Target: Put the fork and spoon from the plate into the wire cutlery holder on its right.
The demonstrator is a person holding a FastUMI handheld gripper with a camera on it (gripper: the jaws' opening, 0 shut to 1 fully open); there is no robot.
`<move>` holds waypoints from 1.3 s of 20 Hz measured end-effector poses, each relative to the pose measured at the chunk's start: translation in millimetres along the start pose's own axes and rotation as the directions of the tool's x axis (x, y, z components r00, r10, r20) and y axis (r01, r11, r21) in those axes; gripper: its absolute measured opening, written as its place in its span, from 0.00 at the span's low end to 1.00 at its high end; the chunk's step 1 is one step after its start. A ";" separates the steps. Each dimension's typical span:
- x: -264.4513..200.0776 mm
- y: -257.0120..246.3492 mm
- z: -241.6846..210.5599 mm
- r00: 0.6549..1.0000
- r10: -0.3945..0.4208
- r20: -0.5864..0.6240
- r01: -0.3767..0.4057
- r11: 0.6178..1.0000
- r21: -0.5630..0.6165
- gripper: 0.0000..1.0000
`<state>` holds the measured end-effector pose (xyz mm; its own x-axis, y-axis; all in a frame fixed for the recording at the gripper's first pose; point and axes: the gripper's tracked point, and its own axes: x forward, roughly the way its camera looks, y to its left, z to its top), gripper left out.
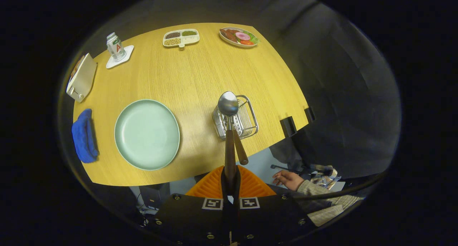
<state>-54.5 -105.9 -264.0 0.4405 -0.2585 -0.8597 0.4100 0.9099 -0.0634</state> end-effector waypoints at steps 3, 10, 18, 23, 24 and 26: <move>6.0 -5.8 -2.2 0.999 -0.001 -0.039 0.001 1.000 0.010 0.03; 12.2 -18.7 -6.1 0.993 -0.030 -0.116 0.029 1.000 -0.011 0.03; 12.0 -7.1 6.4 0.994 0.044 -0.099 -0.043 0.999 0.012 0.09; 11.7 -6.8 15.8 0.997 0.021 -0.081 -0.024 0.999 -0.037 0.14; 11.5 -6.3 16.0 0.997 0.019 -0.079 -0.023 0.999 -0.047 0.14; 15.5 -6.7 17.2 0.997 0.020 -0.080 -0.025 0.998 -0.055 0.15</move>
<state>-36.8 -121.6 -268.1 0.3837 -0.2133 -0.8985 0.3541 0.9326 -0.0702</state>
